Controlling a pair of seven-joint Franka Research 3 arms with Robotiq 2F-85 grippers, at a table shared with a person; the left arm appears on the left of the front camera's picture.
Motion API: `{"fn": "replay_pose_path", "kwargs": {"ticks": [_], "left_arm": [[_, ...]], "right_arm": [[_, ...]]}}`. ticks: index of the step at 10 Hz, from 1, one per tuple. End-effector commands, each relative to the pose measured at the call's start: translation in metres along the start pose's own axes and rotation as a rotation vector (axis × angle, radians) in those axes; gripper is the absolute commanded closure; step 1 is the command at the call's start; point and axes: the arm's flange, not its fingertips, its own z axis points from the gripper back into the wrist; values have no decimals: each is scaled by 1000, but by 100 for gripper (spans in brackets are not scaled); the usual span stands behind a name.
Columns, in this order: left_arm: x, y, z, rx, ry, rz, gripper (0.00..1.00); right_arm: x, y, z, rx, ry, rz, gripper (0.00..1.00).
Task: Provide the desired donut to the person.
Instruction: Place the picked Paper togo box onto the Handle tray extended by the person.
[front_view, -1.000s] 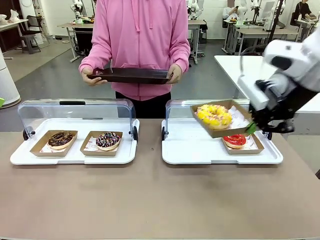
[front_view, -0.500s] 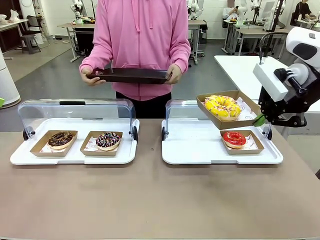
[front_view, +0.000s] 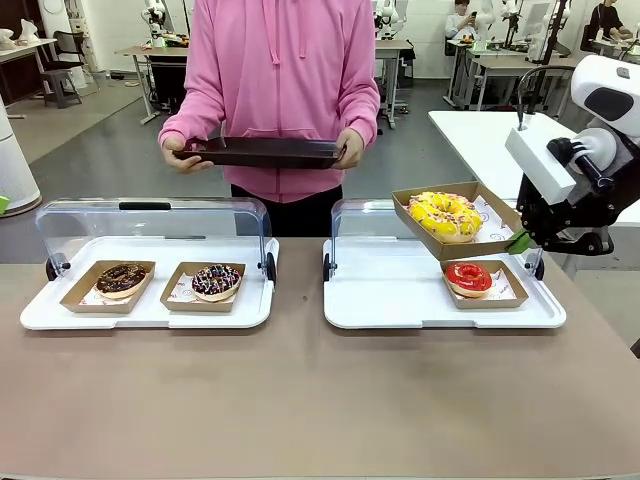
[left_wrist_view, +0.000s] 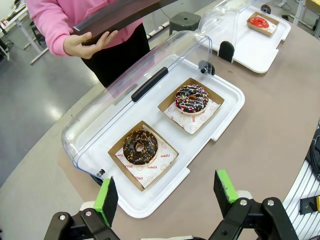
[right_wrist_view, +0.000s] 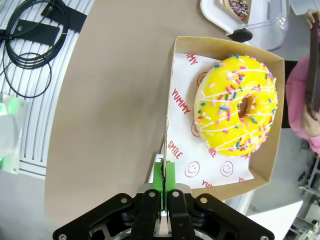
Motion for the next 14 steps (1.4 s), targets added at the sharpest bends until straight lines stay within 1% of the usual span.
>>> {"fn": "replay_pose_path", "kwargs": {"ticks": [1, 14], "left_arm": [[-1, 1, 0, -4, -1, 3, 0], [-1, 1, 0, -4, -1, 3, 0]], "right_arm": [[3, 1, -1, 8, 7, -3, 100], [3, 1, -1, 8, 7, -3, 100]]}}
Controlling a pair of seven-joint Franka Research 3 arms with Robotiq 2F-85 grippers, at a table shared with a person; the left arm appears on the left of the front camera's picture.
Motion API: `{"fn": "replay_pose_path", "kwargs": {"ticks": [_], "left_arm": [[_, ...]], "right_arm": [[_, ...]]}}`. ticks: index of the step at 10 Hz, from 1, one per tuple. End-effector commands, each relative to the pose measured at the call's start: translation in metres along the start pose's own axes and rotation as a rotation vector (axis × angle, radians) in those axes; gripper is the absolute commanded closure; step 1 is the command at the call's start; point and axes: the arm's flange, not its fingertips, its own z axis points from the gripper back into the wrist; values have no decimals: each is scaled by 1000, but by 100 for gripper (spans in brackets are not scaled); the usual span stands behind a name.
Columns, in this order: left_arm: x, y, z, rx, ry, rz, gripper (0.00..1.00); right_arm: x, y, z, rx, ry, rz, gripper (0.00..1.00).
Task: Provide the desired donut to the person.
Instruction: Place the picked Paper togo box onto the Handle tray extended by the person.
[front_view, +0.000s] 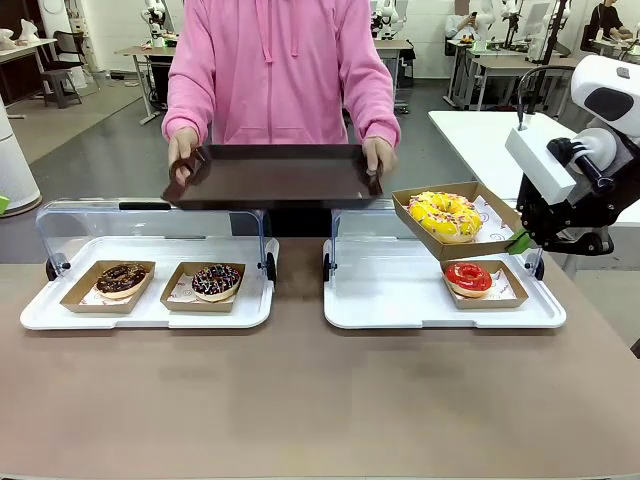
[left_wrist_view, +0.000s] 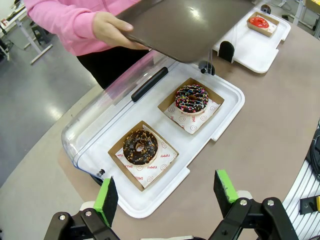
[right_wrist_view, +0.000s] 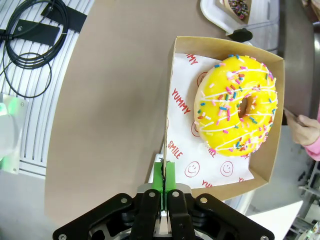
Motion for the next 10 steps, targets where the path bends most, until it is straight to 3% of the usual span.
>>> {"fn": "replay_pose_path", "kwargs": {"ticks": [1, 10], "left_arm": [[-1, 1, 0, -4, -1, 3, 0], [-1, 1, 0, -4, -1, 3, 0]], "right_arm": [[3, 1, -1, 8, 7, -3, 100], [3, 1, -1, 8, 7, -3, 100]]}}
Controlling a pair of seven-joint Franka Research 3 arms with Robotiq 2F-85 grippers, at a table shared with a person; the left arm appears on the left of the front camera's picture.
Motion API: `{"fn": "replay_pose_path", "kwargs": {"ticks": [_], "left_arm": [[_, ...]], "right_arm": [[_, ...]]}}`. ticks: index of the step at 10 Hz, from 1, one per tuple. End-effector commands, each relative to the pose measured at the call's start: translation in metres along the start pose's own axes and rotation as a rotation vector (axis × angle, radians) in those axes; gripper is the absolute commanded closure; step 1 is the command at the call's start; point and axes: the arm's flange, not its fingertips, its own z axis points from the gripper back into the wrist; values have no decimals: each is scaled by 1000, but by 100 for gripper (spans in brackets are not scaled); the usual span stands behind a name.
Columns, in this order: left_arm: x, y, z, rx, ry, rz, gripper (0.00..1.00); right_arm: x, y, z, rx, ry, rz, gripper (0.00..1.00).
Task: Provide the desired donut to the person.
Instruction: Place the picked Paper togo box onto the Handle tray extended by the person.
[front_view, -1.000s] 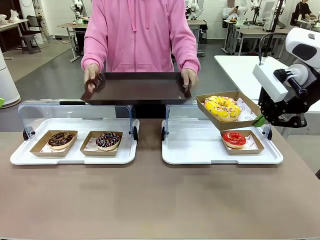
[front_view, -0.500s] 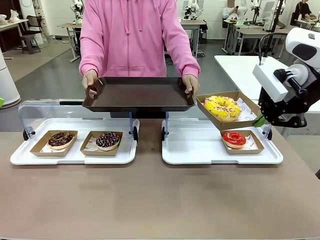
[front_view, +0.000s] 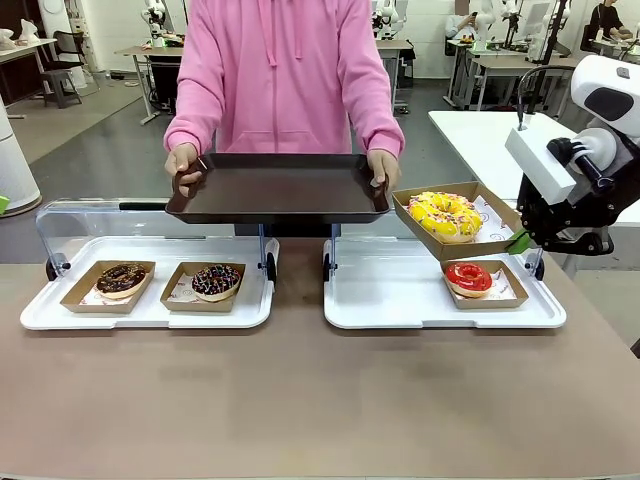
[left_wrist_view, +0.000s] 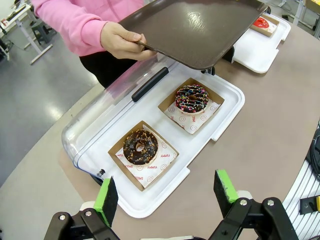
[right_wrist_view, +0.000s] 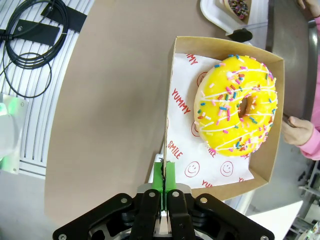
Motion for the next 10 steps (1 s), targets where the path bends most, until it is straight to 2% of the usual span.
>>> {"fn": "replay_pose_path", "kwargs": {"ticks": [1, 2, 3, 4, 6, 8, 10], "left_arm": [[-1, 1, 0, -4, -1, 3, 0], [-1, 1, 0, -4, -1, 3, 0], [-1, 1, 0, -4, -1, 3, 0], [-1, 1, 0, -4, -1, 3, 0], [-1, 1, 0, -4, -1, 3, 0], [-1, 1, 0, -4, -1, 3, 0], [-1, 1, 0, -4, -1, 3, 0]], "right_arm": [[3, 1, -1, 8, 7, -3, 100], [0, 0, 0, 0, 0, 0, 99], [19, -34, 14, 29, -65, -74, 99], [43, -76, 22, 82, -1, -157, 99], [99, -159, 25, 165, 31, -276, 99], [141, -223, 3, 143, 109, -380, 99], [149, -283, -48, 132, 147, -479, 99]]}}
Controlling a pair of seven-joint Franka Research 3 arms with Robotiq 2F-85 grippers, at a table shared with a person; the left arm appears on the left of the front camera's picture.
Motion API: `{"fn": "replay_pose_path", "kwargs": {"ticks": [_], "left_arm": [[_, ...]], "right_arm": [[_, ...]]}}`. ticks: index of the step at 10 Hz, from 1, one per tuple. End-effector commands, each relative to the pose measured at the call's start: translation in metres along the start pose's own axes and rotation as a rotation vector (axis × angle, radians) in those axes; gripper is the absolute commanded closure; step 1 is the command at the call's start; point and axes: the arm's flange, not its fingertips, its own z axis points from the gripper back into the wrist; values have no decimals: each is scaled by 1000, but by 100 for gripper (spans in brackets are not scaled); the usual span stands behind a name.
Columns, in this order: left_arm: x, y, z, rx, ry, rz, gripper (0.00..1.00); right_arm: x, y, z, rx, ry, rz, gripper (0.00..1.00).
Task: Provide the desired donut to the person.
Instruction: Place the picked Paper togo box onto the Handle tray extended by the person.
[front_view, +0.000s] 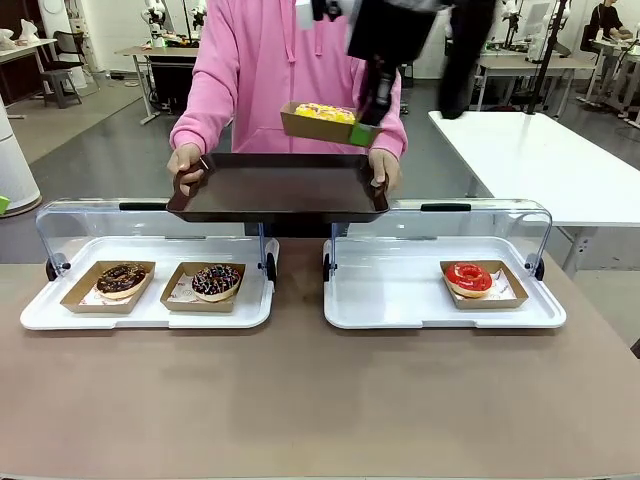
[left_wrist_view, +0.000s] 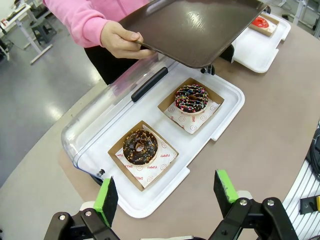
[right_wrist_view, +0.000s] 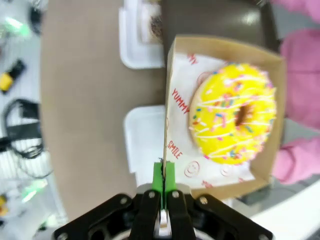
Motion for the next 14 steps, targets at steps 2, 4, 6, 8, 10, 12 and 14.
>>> {"fn": "replay_pose_path", "kwargs": {"ticks": [2, 4, 6, 8, 10, 12, 14], "left_arm": [[-1, 1, 0, -5, -2, 5, 0], [-1, 1, 0, -5, -2, 5, 0], [-1, 1, 0, -5, -2, 5, 0], [-1, 1, 0, -5, -2, 5, 0], [-1, 1, 0, -5, -2, 5, 0], [-1, 1, 0, -5, -2, 5, 0], [-1, 1, 0, -5, -2, 5, 0]], "right_arm": [[26, -55, -53, -4, 63, -21, 99], [25, -70, -103, -72, 99, -22, 99], [19, -77, -139, -47, 142, -6, 99], [10, -72, -149, -42, 161, 26, 99], [6, -72, -147, -51, 154, 41, 99], [3, -76, -147, 29, 151, 15, 39], [2, -76, -140, 38, 159, 20, 0]]}}
